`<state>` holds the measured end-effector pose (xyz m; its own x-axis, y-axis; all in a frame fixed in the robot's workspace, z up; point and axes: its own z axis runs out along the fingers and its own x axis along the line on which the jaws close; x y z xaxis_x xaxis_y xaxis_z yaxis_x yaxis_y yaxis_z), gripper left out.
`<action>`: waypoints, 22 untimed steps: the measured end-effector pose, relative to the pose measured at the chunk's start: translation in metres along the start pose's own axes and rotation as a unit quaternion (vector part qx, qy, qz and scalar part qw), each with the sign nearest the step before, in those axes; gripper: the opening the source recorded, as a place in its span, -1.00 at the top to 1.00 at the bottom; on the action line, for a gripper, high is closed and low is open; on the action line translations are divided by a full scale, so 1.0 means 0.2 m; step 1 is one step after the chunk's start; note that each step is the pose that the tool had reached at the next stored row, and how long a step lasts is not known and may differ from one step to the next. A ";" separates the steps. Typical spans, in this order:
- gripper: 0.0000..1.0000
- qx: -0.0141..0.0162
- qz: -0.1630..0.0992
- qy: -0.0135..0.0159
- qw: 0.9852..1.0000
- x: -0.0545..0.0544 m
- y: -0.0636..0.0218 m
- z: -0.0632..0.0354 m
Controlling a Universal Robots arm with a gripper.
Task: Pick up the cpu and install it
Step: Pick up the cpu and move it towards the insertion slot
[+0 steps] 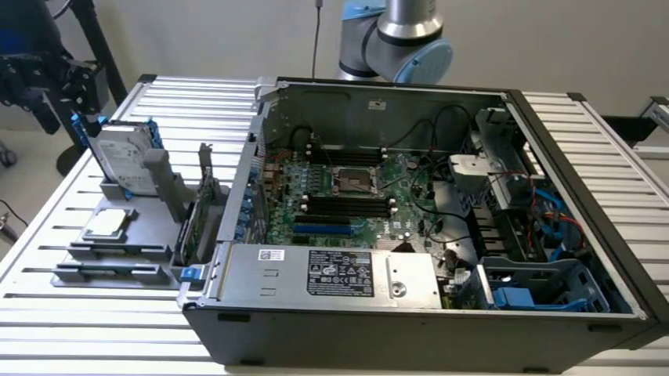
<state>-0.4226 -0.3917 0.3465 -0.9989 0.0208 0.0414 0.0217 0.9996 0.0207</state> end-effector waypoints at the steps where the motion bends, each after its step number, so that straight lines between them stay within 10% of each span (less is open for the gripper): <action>1: -0.19 0.000 0.000 0.000 1.000 0.00 0.000 0.009; 22: -0.19 0.000 0.002 0.000 1.000 0.06 -0.009 0.203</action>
<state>-0.4359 -0.3923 0.3065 -0.9988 0.0252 0.0409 0.0261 0.9994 0.0206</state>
